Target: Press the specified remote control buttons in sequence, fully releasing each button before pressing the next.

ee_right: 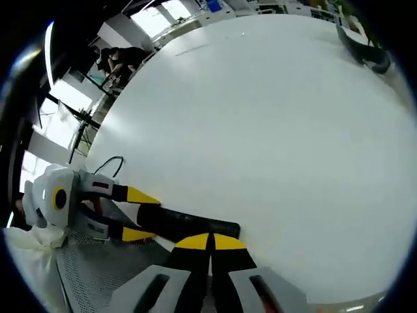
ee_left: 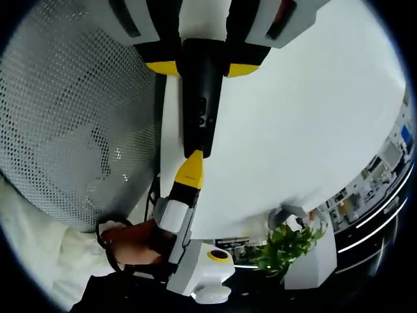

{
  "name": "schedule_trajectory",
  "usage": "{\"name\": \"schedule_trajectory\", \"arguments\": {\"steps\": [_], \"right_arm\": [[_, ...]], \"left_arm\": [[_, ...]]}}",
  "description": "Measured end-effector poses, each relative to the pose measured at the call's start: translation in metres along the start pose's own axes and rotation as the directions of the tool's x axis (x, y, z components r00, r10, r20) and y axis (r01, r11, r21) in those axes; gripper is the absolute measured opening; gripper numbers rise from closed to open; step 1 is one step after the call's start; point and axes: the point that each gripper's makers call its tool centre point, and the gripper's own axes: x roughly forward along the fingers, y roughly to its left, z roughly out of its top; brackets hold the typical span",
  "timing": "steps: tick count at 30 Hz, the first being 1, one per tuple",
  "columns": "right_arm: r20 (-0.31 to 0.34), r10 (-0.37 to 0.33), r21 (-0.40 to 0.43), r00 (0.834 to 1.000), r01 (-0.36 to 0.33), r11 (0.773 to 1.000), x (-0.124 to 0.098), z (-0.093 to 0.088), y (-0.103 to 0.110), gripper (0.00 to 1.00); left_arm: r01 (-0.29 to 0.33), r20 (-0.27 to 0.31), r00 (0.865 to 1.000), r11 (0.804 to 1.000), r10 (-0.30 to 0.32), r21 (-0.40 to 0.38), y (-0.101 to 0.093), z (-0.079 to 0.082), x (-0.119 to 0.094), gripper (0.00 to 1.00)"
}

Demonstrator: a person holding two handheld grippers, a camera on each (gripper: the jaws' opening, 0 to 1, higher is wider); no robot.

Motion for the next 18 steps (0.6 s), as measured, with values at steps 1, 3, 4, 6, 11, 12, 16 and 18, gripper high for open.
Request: {"name": "schedule_trajectory", "arguments": {"steps": [1, 3, 4, 6, 11, 12, 16, 18], "right_arm": [[0.002, 0.002, 0.005, 1.0, -0.002, 1.0, 0.0, -0.0001, 0.0, 0.0], [0.002, 0.006, 0.013, 1.0, -0.006, 1.0, 0.0, -0.0005, -0.0007, 0.0], [0.002, 0.007, 0.014, 1.0, -0.008, 1.0, 0.0004, -0.0007, -0.0012, 0.0], [0.003, 0.008, 0.014, 1.0, -0.008, 1.0, 0.0007, -0.0007, -0.0021, 0.0], [0.01, 0.007, 0.007, 1.0, -0.007, 1.0, 0.0006, -0.0005, -0.0013, 0.0], [0.009, 0.008, 0.008, 1.0, -0.008, 1.0, 0.0006, -0.0004, -0.0015, 0.0], [0.008, 0.016, 0.036, 1.0, -0.016, 0.999, 0.0, -0.0005, -0.0019, 0.0], [0.008, 0.02, 0.056, 1.0, -0.021, 0.998, 0.0002, 0.0001, -0.0037, 0.0]], "left_arm": [[0.0, 0.001, 1.0, 1.0, 0.0, -0.003, 0.0, 0.0, 0.0001, 0.25], [0.001, 0.001, 1.0, 1.0, -0.001, -0.004, 0.0001, 0.0001, 0.0003, 0.25], [0.001, 0.001, 1.0, 1.0, -0.001, -0.005, 0.0, 0.0001, 0.0003, 0.25], [0.001, 0.003, 1.0, 1.0, -0.001, -0.004, -0.0002, 0.0005, 0.0005, 0.25], [0.003, 0.009, 1.0, 1.0, -0.003, -0.005, 0.0004, 0.0006, 0.0009, 0.25], [0.003, 0.01, 1.0, 1.0, -0.003, -0.005, 0.0004, 0.0007, 0.001, 0.25], [0.003, 0.015, 1.0, 1.0, -0.003, -0.006, 0.0005, 0.0008, 0.0014, 0.25], [0.003, 0.025, 1.0, 1.0, -0.003, -0.004, 0.0004, 0.0014, 0.002, 0.25]]}}
